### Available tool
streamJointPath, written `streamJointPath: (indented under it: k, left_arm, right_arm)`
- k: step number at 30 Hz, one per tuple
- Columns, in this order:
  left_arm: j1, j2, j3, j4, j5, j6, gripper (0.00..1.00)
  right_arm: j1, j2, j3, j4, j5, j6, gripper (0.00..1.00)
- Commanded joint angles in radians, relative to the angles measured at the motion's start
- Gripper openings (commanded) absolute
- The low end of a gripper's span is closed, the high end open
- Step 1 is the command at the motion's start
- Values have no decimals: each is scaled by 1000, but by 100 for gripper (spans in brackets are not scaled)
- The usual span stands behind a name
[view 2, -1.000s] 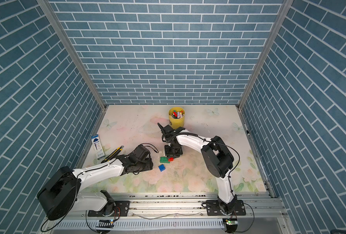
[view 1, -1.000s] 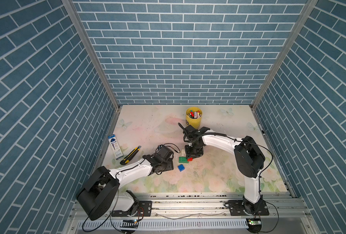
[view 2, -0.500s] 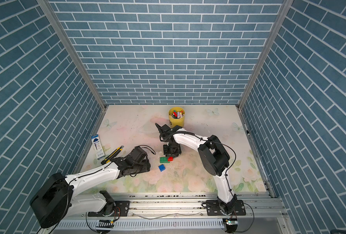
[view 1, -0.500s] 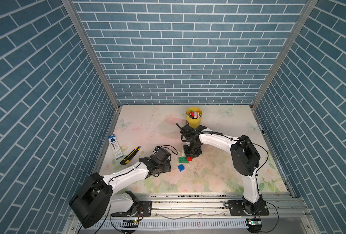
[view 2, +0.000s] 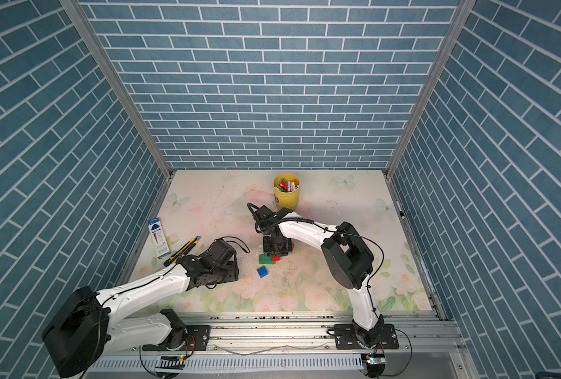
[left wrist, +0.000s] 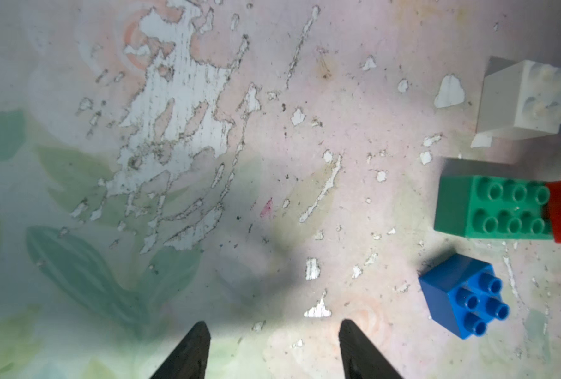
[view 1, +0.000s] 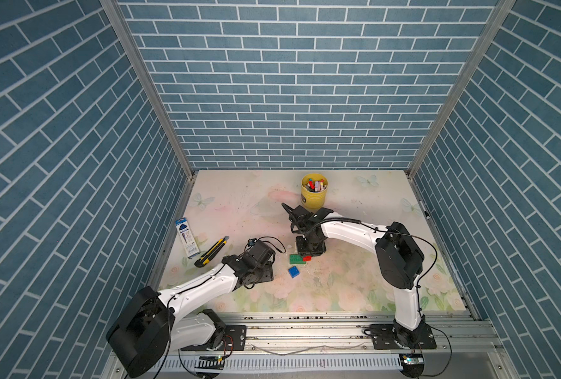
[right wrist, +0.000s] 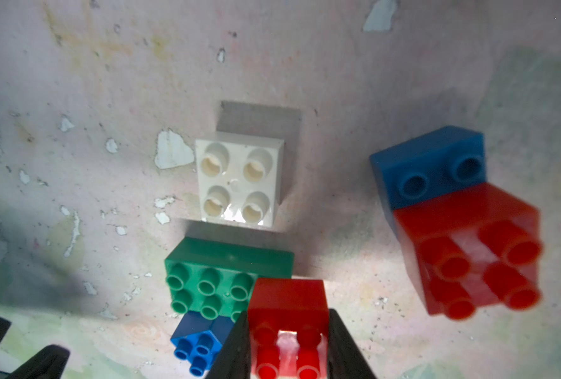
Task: Assemble the letter y with lego
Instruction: Assemble the lego brick with the lego brick.
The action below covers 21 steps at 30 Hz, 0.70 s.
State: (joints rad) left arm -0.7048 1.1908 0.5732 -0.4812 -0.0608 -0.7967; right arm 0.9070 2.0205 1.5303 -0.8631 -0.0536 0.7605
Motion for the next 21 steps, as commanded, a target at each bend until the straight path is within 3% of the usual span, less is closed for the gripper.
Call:
streamJointPath:
  k: [1, 15, 21]
  left_arm:
    - [5, -16, 36, -76, -27, 24, 66]
    - [7, -2, 84, -133, -20, 73, 65]
    - [6, -34, 34, -94, -11, 58, 66]
  right_arm:
    - [14, 115, -83, 30, 131, 51, 20]
    - [86, 12, -239, 224, 153, 68, 5]
    - [107, -19, -249, 203, 212, 68, 5]
